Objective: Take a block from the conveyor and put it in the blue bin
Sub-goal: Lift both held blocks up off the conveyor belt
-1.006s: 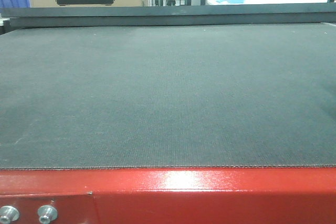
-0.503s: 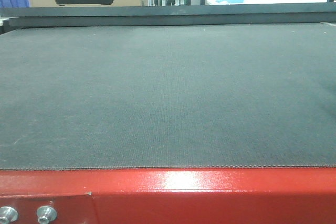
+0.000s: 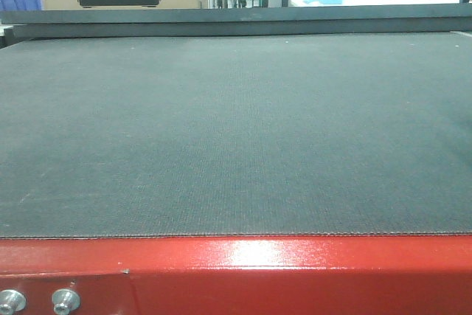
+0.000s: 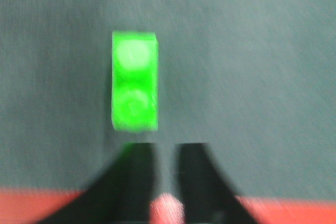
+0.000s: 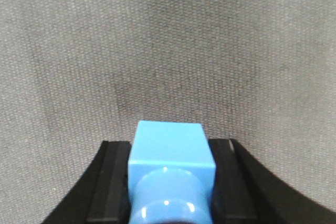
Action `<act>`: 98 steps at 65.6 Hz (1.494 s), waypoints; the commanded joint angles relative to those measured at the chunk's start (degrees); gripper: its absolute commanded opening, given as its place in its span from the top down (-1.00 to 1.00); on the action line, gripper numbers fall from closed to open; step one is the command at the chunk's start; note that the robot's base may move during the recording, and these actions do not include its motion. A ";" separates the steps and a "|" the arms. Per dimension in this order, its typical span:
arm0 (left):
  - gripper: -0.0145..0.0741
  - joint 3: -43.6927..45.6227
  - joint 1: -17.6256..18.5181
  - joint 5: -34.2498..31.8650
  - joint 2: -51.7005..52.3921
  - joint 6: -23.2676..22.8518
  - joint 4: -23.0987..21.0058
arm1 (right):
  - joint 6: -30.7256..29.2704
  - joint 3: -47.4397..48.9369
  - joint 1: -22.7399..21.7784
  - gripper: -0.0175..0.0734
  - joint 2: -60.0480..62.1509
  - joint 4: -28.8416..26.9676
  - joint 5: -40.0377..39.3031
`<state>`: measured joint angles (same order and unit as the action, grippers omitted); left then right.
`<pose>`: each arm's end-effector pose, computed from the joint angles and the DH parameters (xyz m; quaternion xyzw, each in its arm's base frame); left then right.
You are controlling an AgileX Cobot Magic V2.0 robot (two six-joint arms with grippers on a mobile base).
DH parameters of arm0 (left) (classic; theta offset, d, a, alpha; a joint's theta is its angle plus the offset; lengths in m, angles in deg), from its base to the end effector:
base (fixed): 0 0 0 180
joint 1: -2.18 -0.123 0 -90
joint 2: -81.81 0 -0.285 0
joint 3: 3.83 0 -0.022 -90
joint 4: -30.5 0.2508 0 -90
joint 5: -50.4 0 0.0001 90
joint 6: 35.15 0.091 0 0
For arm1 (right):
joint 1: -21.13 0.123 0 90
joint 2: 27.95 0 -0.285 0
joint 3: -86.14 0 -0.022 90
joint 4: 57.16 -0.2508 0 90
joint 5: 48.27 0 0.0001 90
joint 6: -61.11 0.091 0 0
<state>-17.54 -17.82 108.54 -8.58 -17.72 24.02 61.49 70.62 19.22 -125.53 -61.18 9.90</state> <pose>0.2645 0.0870 0.2820 -0.0442 0.9857 0.0002 0.1627 0.2907 -0.0043 0.2376 0.0361 0.9960 0.0301 0.0765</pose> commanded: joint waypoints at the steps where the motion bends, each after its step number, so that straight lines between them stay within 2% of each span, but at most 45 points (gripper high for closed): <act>1: -0.04 0.50 -0.11 -3.81 -1.38 0.53 1.87 | -0.38 0.49 -0.02 0.97 0.65 0.27 -0.04; 6: -0.28 0.50 -0.11 -5.35 -2.58 0.53 2.59 | -0.38 0.49 -0.02 0.97 0.65 0.27 -0.15; 11: -0.36 0.50 -0.11 -6.06 -4.22 0.53 2.59 | -0.38 0.38 -0.02 0.97 0.65 0.27 -0.76; 37: -0.21 0.50 -0.11 -6.60 -14.22 0.53 1.43 | -0.38 0.05 -0.02 0.97 0.65 0.15 -2.72; 48: -0.19 0.50 1.76 -7.93 -15.36 0.53 1.33 | -0.38 0.05 -0.02 0.97 0.65 0.15 -3.22; 55: -0.01 0.50 3.28 -8.78 -15.36 0.53 2.56 | -0.38 0.05 -0.02 0.97 0.65 0.15 -3.11; 61: 0.34 0.50 3.91 -8.21 -15.36 0.53 4.39 | -0.38 0.05 -0.02 0.97 0.65 0.15 -2.63; 70: 0.91 0.50 3.91 -5.63 -15.36 0.53 4.48 | -0.38 0.05 -0.02 0.97 0.78 0.15 -1.80; 84: 0.92 0.50 3.91 -5.63 -11.07 0.42 3.49 | -0.38 0.05 -0.02 0.97 4.38 0.15 -3.29; 91: 0.92 0.06 3.91 -6.55 -5.64 0.42 -0.42 | -0.38 -0.12 0.36 0.97 8.07 0.15 -6.00; 98: 0.92 -3.27 3.91 -12.70 2.29 0.42 -5.45 | -0.38 -2.02 1.67 0.97 13.18 0.15 -11.37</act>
<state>-18.81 -14.11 100.01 -12.00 -17.12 22.55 61.49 69.94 19.95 -116.02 -61.30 2.69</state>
